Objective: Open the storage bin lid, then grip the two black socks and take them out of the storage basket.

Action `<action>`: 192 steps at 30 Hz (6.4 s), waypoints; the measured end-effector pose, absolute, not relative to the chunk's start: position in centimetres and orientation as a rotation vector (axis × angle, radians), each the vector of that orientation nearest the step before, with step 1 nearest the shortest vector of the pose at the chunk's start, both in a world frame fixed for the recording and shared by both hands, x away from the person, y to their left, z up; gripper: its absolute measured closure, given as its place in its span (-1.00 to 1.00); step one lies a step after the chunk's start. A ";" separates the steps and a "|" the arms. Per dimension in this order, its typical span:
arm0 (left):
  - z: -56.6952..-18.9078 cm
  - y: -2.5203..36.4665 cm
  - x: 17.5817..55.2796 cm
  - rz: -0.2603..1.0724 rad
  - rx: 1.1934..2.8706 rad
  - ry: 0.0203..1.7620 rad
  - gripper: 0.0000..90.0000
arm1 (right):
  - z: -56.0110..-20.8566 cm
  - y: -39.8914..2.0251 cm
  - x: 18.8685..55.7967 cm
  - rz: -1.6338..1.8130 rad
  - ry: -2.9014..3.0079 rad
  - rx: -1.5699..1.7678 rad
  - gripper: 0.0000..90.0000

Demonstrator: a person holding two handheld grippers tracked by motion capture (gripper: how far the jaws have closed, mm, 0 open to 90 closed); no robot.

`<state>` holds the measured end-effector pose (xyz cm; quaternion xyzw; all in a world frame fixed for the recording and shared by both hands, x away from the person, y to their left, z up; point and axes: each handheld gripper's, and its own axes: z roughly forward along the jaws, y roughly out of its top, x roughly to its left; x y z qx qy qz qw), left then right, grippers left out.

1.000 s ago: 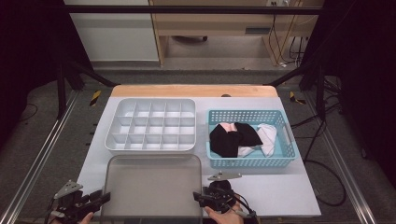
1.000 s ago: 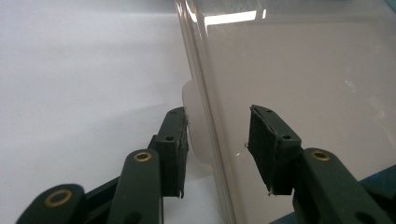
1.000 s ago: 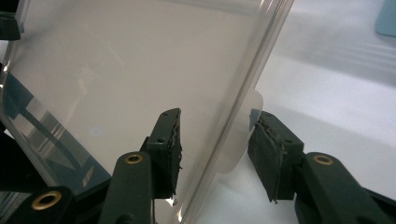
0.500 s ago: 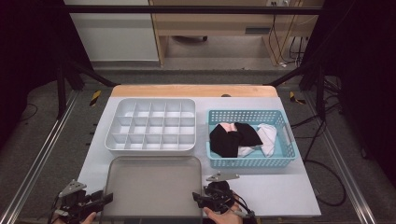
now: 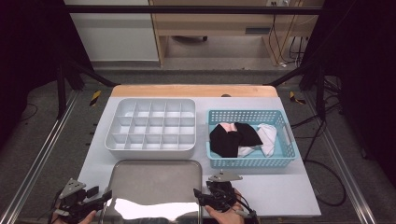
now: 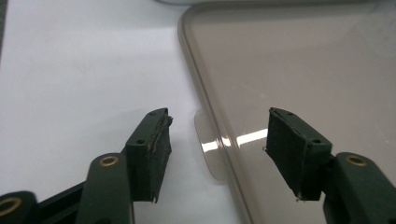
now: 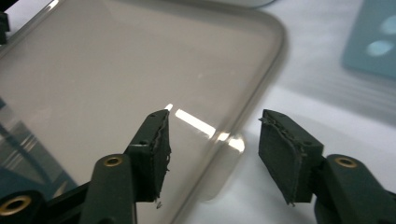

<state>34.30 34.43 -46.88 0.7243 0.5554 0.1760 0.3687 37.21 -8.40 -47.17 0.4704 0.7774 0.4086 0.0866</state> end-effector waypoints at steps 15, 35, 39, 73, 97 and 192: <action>-45.6 34.4 36.3 0.468 1.828 1.364 -0.33 | -46.2 -10.1 37.8 1.314 2.227 1.340 -0.36; -42.0 30.4 39.0 0.508 1.776 1.281 -0.42 | -41.2 -12.1 39.4 1.391 2.085 1.226 -0.39; -42.3 29.9 39.1 0.510 1.775 1.281 -0.42 | -40.3 -12.5 40.2 1.400 2.081 1.206 -0.41; -44.5 31.7 38.6 0.535 1.777 1.297 -0.35 | -39.1 -16.1 48.9 1.229 1.958 1.329 -0.32; -44.8 31.8 38.6 0.578 1.783 1.321 -0.35 | -40.8 -17.0 51.1 1.071 2.020 1.401 -0.08; -44.9 32.5 38.4 0.618 1.738 1.316 -0.16 | -31.8 -19.3 40.6 1.452 2.007 1.176 0.86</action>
